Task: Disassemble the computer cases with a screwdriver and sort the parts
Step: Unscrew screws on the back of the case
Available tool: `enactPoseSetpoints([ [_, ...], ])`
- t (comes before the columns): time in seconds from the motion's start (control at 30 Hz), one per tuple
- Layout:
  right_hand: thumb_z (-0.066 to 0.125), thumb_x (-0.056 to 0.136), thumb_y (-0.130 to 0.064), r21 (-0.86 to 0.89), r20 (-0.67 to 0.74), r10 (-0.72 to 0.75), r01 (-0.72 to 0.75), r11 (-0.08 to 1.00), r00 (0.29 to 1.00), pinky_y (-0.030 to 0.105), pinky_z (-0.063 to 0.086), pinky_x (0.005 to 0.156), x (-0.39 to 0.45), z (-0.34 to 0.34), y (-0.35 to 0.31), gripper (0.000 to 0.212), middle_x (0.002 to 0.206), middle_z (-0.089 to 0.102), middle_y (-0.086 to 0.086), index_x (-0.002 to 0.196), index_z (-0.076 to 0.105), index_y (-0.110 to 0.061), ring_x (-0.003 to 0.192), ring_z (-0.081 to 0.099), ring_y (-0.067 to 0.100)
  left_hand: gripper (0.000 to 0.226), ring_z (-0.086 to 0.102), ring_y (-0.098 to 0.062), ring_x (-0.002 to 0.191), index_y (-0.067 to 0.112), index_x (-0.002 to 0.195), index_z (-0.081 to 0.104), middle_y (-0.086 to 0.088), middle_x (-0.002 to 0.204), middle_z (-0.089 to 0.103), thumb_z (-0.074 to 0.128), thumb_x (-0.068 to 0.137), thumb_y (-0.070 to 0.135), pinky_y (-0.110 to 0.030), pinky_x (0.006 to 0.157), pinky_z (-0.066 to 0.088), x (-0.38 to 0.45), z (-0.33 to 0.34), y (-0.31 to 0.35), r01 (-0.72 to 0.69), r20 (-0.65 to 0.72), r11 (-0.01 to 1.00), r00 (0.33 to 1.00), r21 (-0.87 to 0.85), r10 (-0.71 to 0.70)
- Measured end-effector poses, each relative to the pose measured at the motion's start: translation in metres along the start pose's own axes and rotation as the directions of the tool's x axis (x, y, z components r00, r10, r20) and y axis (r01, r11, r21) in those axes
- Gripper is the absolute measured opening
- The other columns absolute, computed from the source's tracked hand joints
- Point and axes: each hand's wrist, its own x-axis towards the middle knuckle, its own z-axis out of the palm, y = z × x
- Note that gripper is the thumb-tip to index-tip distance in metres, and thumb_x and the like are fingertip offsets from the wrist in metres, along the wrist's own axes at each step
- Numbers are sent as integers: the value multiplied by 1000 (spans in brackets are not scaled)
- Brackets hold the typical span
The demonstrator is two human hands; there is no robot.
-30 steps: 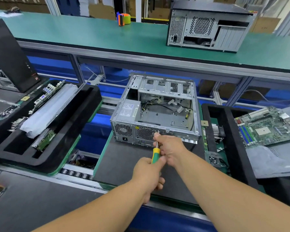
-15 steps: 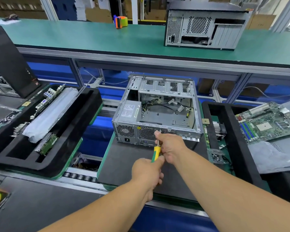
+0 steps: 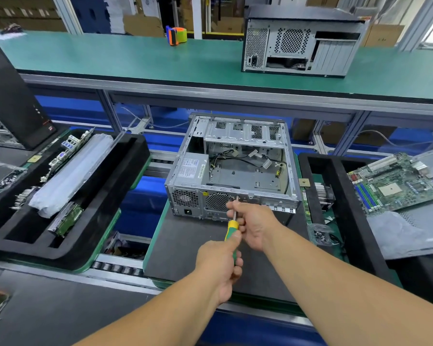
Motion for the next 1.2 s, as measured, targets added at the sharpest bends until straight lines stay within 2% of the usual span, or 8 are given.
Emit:
enactPoseSetpoints([
  [0.23,67,99,-24,23,25,5,-5,1000,1000,18,29,37,2,-3,0,20,62,63,0,93,72,-5,40,38,5,46,55,-16,56,9,94,64,-10,75,62,55,101,54,-20,40,40,-6,-7,6,297,382,929,903,-220,-198],
  [0.33,70,97,-26,-46,5,-9,9,999,1000,18,32,37,3,-7,0,21,63,66,1,93,73,-5,40,40,5,50,50,-16,53,9,98,63,-9,73,61,53,102,57,-21,37,31,-5,-5,7,187,276,982,945,-17,-176],
  [0.5,75,93,-17,-59,-57,-76,73,996,995,19,32,35,4,2,5,18,60,66,6,97,69,-1,38,43,7,38,52,-14,47,11,88,57,-1,58,59,73,94,45,-24,43,39,5,-4,-7,-124,-68,944,986,307,151],
  [0.63,75,94,-21,-8,-45,-93,92,996,995,19,32,36,3,4,6,19,61,66,4,95,69,-3,37,44,6,50,51,-14,49,8,86,68,-6,66,60,56,101,55,-22,38,36,0,-12,5,193,173,976,970,-105,-173],
  [0.73,71,96,-28,-23,-18,-71,71,997,997,20,34,39,0,1,3,21,64,67,2,91,73,-7,38,43,5,57,46,-13,50,10,83,71,-6,70,58,48,103,58,-20,36,30,-5,-15,7,294,325,942,917,-160,-231],
  [0.93,74,95,-20,-32,-81,-95,92,995,992,19,38,35,1,9,2,20,66,65,8,92,70,-1,36,48,5,35,47,-11,48,10,96,63,-3,62,54,77,92,41,-23,40,34,-4,-7,6,-39,35,987,999,156,34],
  [1.03,69,98,-26,-56,-80,-85,81,995,993,19,31,37,2,9,3,24,64,66,5,91,71,-4,37,42,5,37,55,-14,49,5,99,64,-6,63,63,67,100,42,-24,42,43,-5,-8,9,48,-15,998,999,39,-47],
  [1.2,49,106,-31,30,43,32,-34,999,999,27,30,54,0,1,0,35,68,68,-1,100,75,-8,54,38,10,62,50,-15,52,9,93,69,-10,71,64,36,107,60,-21,42,35,-9,-9,12,262,205,960,949,-101,-238],
])
